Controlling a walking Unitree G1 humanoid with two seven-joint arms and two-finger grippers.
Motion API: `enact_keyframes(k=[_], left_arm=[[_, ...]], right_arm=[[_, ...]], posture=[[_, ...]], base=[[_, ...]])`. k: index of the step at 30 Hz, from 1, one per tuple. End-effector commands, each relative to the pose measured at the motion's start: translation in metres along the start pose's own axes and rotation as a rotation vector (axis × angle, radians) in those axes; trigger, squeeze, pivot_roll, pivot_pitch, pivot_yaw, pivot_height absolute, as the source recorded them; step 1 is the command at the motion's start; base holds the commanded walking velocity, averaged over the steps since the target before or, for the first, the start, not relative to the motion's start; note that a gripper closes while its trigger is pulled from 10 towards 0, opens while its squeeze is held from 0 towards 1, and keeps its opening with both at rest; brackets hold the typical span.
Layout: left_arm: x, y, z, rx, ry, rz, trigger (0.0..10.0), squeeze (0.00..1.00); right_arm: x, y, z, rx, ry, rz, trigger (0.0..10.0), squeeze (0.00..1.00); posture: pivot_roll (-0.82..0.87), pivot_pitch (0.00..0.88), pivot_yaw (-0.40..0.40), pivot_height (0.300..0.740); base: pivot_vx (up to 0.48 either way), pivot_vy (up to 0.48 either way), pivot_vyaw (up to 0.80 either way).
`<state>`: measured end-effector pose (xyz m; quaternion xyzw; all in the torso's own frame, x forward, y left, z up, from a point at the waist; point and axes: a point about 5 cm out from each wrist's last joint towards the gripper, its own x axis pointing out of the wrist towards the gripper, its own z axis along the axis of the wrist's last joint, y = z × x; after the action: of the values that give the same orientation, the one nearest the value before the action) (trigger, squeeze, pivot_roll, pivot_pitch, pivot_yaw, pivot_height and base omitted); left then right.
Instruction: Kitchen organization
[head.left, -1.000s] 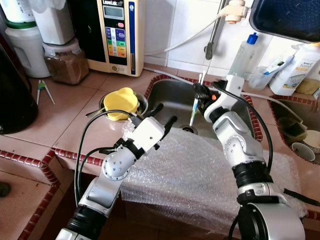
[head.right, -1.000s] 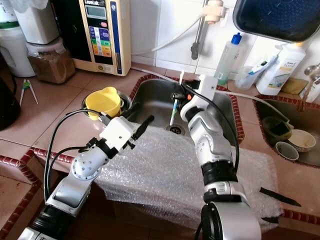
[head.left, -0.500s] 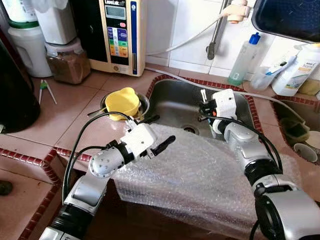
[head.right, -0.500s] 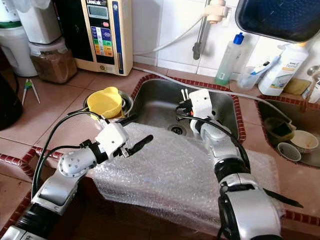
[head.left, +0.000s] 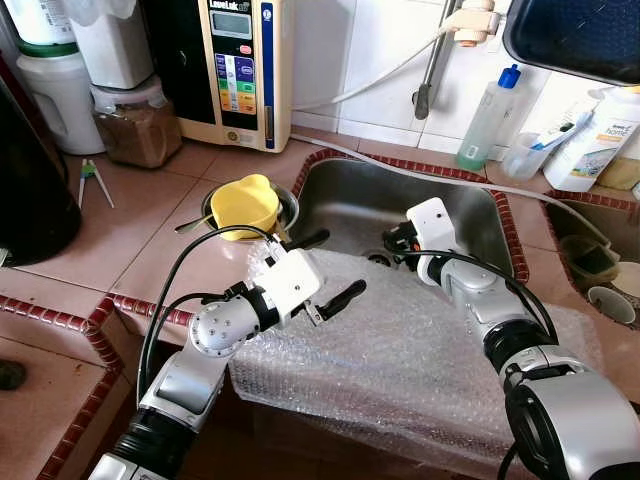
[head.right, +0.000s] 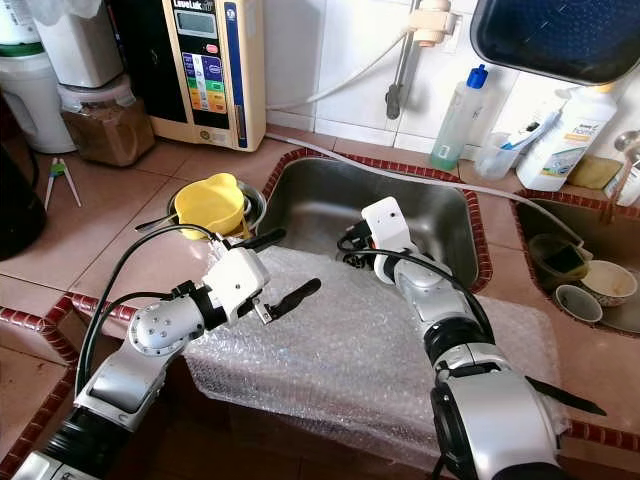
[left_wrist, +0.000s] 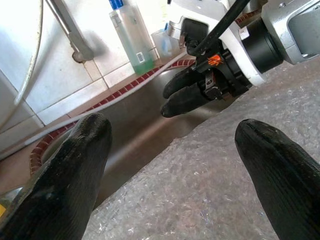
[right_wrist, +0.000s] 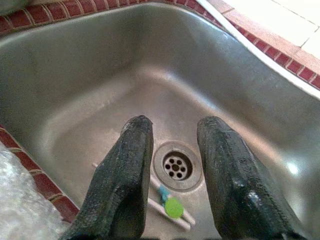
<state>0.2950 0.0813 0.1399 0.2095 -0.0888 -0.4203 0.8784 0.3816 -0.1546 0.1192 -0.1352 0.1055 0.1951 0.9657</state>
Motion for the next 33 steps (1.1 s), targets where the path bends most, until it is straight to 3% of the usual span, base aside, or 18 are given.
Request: enact_keyframes(k=[1, 8, 11, 16, 19, 24, 25, 29, 33], left_arm=[[0.002, 0.000, 0.004, 0.016, -0.005, 0.000, 10.0, 1.00], [0.002, 0.003, 0.002, -0.011, 0.005, 0.064, 10.0, 1.00], [0.000, 0.008, 0.000, -0.041, 0.012, 0.120, 10.0, 1.00], [-0.004, 0.021, -0.003, -0.095, 0.020, 0.231, 10.0, 1.00], [-0.013, 0.034, -0.004, -0.102, 0.018, 0.306, 10.0, 1.00], [-0.026, 0.041, -0.009, -0.119, 0.053, 0.332, 10.0, 1.00], [-0.034, 0.046, -0.014, -0.162, 0.072, 0.373, 10.0, 1.00], [-0.043, 0.049, -0.013, -0.175, 0.059, 0.424, 10.0, 1.00], [-0.043, 0.046, -0.007, -0.194, 0.039, 0.481, 10.0, 1.00]], right_arm=[[0.000, -0.008, 0.012, 0.015, -0.043, -0.023, 10.0, 1.00], [0.003, -0.002, 0.027, 0.052, -0.142, 0.007, 10.0, 1.00], [0.005, 0.002, 0.030, 0.122, -0.167, 0.031, 10.0, 1.00], [0.002, 0.006, 0.032, 0.084, -0.205, 0.062, 10.0, 1.00], [-0.005, 0.003, 0.036, 0.051, -0.255, 0.067, 10.0, 1.00], [-0.015, -0.005, 0.037, -0.002, -0.279, 0.045, 10.0, 1.00], [-0.023, -0.013, 0.035, -0.014, -0.287, 0.019, 10.0, 1.00], [-0.035, -0.022, 0.027, -0.074, -0.283, 0.013, 10.0, 1.00], [-0.045, -0.023, 0.028, -0.022, -0.312, -0.044, 10.0, 1.00]], posture=[[0.06, 0.005, -0.057, 0.740], [0.05, 0.007, -0.056, 0.740], [0.04, 0.009, -0.053, 0.740], [0.03, 0.011, -0.047, 0.740], [0.03, 0.011, -0.043, 0.740], [0.02, 0.010, -0.032, 0.740], [0.01, 0.010, -0.023, 0.740], [0.01, 0.007, -0.017, 0.740], [-0.01, 0.001, -0.026, 0.740]], base=[[0.000, 0.000, 0.00], [0.000, 0.000, 0.00], [0.000, 0.000, 0.00], [0.000, 0.000, 0.00], [0.000, 0.000, 0.00], [0.000, 0.000, 0.00], [0.000, 0.000, 0.00], [0.000, 0.000, 0.00], [0.000, 0.000, 0.00]])
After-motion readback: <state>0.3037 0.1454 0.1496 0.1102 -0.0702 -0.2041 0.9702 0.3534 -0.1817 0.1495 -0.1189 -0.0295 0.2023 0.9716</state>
